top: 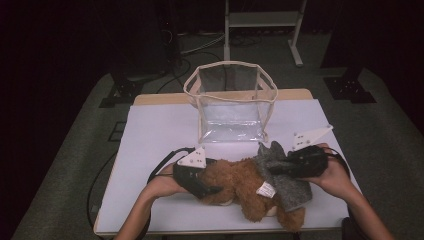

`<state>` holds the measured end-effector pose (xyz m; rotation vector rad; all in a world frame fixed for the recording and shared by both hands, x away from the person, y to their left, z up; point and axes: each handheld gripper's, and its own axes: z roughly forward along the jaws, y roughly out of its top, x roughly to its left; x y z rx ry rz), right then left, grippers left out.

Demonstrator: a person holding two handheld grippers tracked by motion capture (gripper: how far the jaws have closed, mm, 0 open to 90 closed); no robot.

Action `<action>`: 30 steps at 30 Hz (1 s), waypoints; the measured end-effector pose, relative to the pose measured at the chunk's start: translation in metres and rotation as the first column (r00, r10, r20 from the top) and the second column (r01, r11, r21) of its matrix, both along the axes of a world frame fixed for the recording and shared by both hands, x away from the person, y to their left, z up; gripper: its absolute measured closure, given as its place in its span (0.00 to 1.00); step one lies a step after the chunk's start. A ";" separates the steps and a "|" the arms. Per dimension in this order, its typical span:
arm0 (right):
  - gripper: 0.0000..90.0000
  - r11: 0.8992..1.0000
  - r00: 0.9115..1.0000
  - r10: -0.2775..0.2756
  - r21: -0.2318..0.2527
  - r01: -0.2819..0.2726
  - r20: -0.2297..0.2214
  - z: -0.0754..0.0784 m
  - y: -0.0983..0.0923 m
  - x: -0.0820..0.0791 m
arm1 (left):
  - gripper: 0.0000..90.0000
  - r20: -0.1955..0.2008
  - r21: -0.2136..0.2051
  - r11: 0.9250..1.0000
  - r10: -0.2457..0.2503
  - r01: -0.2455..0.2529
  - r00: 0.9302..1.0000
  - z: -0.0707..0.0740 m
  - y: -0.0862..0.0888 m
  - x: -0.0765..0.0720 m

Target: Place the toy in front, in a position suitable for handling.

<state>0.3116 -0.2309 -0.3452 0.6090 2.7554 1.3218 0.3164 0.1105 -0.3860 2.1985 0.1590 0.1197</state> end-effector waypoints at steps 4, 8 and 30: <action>0.86 0.999 0.999 0.043 0.031 -0.043 -0.005 -0.003 0.024 0.007 | 0.10 0.006 -0.023 1.000 0.000 0.000 1.000 -0.001 -0.003 0.002; 0.86 0.995 0.995 0.096 0.015 -0.096 -0.011 -0.010 0.051 0.010 | 0.08 -0.022 -0.023 1.000 0.013 -0.014 1.000 -0.004 -0.004 0.004; 0.86 0.998 0.999 -0.013 0.062 0.016 -0.042 -0.025 -0.003 -0.001 | 0.00 -0.076 -0.018 1.000 0.012 -0.013 0.997 -0.011 -0.011 0.013</action>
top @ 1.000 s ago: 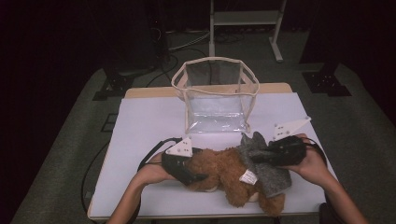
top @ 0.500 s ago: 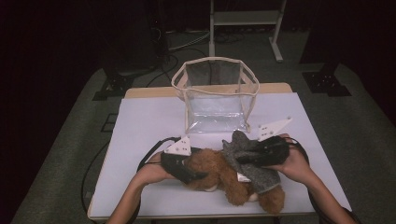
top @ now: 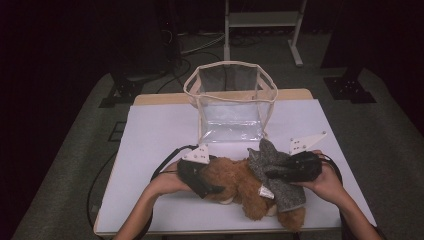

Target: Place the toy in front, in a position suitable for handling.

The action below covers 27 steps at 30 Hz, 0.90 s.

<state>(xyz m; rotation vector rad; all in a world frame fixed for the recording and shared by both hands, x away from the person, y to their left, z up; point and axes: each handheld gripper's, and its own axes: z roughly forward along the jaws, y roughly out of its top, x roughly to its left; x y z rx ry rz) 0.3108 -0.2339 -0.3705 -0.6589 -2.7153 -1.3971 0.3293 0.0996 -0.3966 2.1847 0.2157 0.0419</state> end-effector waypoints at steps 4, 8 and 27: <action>0.86 1.000 1.000 -0.009 0.018 0.009 -0.009 -0.002 -0.004 0.000 | 0.00 0.002 0.007 1.000 -0.014 0.014 1.000 -0.004 -0.007 0.001; 0.86 0.999 1.000 -0.025 0.023 0.025 -0.007 0.000 -0.004 0.004 | 0.25 0.071 0.051 0.999 -0.008 0.005 0.997 0.003 -0.007 0.002; 0.87 0.998 0.999 0.047 0.048 -0.046 -0.023 0.002 0.050 0.050 | 0.35 0.176 0.167 0.986 -0.016 -0.014 0.984 0.033 0.024 0.017</action>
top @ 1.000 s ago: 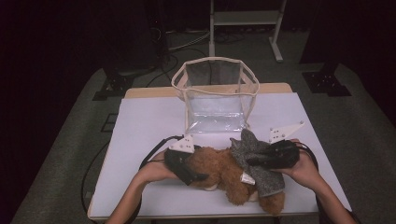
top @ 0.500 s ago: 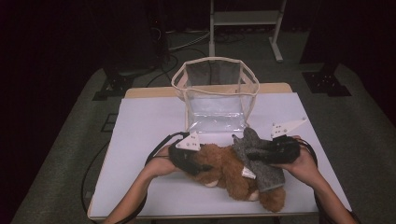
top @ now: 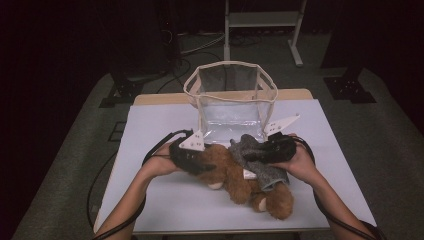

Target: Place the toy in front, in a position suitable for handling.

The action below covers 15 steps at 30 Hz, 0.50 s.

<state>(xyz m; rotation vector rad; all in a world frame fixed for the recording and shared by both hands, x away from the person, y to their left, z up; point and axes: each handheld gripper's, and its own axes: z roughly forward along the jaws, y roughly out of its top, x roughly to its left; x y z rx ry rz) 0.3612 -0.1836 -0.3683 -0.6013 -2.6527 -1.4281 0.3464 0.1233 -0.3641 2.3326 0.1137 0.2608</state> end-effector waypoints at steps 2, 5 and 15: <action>0.87 1.000 1.000 0.029 0.000 -0.029 -0.002 -0.005 0.006 -0.011 | 0.27 -0.017 -0.045 0.999 -0.005 0.005 1.000 -0.003 0.006 -0.006; 0.87 0.999 0.998 0.047 -0.011 -0.046 0.030 -0.006 0.011 -0.029 | 0.08 -0.056 -0.077 0.997 0.007 -0.011 0.998 -0.006 0.003 -0.005; 0.86 1.000 0.997 0.011 0.010 -0.012 0.082 0.013 -0.018 -0.051 | 0.10 -0.078 -0.050 0.999 -0.015 0.011 0.997 -0.022 -0.002 -0.014</action>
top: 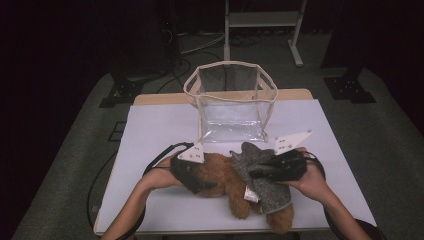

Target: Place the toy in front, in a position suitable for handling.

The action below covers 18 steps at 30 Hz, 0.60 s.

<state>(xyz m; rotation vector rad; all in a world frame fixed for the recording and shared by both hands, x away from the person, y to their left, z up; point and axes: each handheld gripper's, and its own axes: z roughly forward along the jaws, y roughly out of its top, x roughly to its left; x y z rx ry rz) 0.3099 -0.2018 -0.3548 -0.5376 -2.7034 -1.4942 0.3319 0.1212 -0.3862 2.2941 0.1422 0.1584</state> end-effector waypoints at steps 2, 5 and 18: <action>0.86 0.999 0.999 -0.038 0.009 0.038 0.002 0.003 -0.014 0.000 | 0.11 0.006 0.000 1.000 -0.003 0.003 1.000 0.000 0.004 -0.004; 0.86 0.997 0.998 -0.068 0.022 0.068 -0.016 0.000 -0.031 -0.005 | 0.11 0.019 -0.006 1.000 -0.004 0.004 1.000 0.001 0.008 -0.009; 0.86 0.991 0.988 -0.132 -0.006 0.132 -0.083 -0.034 -0.057 -0.037 | 0.05 0.016 -0.033 0.998 0.056 -0.055 0.998 0.003 0.017 -0.005</action>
